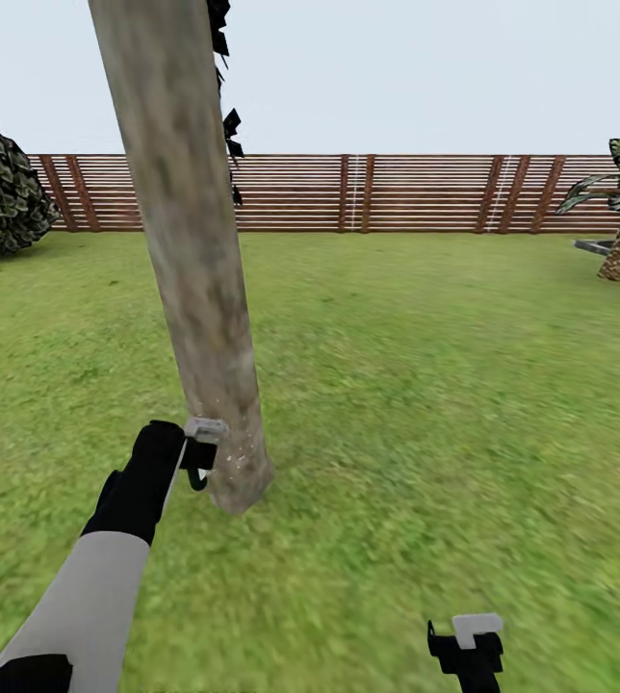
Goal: In the garden, pick up the pesticide atomizer on the floor and spray pesticide onto both trees until each tree trunk is fully covered.
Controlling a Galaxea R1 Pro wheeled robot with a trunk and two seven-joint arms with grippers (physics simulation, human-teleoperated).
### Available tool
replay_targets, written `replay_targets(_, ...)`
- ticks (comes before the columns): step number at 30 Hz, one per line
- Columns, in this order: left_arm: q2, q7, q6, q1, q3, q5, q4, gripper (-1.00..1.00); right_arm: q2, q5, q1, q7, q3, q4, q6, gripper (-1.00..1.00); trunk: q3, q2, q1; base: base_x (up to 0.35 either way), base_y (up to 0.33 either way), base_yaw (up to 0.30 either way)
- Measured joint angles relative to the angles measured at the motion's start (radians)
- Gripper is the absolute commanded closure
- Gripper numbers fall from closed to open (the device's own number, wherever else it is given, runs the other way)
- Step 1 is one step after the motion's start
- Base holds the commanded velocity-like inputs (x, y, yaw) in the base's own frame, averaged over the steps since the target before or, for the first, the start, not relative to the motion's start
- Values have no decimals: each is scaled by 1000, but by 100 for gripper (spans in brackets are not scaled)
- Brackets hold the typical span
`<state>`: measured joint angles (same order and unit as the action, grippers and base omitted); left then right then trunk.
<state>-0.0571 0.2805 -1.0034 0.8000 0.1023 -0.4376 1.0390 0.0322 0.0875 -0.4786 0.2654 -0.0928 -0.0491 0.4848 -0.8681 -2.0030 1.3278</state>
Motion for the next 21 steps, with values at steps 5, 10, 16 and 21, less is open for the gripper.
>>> replay_targets(5,3,-7,3,-7,-2,-2,32,100,3,2,0,0,1,0,0,-100,0,0,0,71,-230,6)
replay_targets(10,3,-11,2,-7,-2,-5,33,100,2,2,0,0,1,0,0,-100,0,0,0,82,-263,0)
replay_targets(16,9,-15,3,-11,1,-9,31,100,2,2,0,0,1,0,0,-100,0,0,0,41,-269,0)
replay_targets(21,23,-23,3,-40,1,-9,28,100,2,2,0,0,0,0,0,-100,0,0,0,1,-274,18)
